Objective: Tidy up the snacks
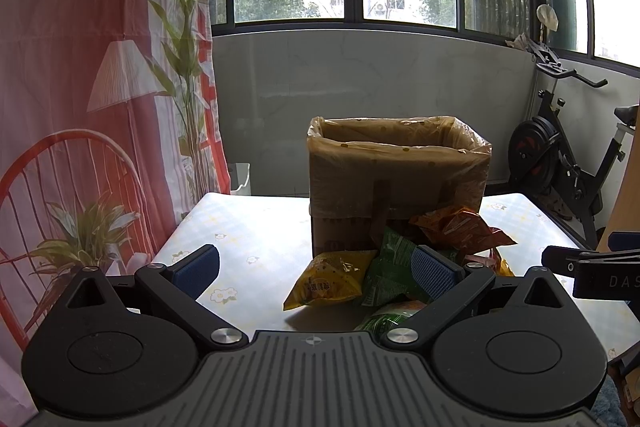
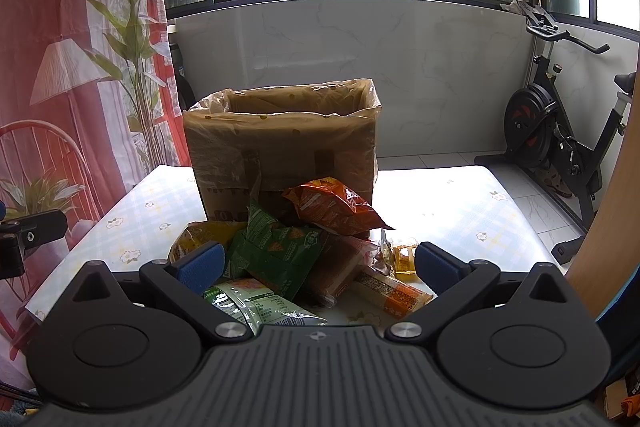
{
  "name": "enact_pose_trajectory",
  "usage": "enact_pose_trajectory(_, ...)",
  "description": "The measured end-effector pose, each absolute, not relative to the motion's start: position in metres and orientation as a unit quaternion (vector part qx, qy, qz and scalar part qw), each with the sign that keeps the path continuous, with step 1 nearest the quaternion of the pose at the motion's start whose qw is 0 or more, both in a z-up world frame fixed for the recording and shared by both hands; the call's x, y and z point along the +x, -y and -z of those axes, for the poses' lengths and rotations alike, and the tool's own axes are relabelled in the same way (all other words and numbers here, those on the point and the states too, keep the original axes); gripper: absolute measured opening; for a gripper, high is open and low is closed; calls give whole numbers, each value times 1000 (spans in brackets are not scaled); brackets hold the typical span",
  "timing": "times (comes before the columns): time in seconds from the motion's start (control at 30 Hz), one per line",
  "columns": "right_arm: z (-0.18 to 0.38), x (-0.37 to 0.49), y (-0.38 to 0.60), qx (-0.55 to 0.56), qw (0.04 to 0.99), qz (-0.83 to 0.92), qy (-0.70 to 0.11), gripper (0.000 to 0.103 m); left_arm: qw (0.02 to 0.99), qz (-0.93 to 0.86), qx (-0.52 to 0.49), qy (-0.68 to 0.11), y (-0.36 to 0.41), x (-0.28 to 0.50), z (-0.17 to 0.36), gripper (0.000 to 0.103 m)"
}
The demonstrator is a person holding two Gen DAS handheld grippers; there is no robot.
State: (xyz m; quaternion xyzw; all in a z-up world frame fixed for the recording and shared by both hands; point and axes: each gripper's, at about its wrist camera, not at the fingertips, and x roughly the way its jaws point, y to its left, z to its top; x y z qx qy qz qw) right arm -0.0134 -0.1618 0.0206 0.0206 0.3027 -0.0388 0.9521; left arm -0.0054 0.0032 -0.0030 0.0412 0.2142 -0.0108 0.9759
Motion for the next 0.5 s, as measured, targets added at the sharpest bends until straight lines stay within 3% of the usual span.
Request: enact_pose_trajectory(0.5,-18,-14,162,23,953,38,-300,103,975,6,34,-219,-6,-4,6,103)
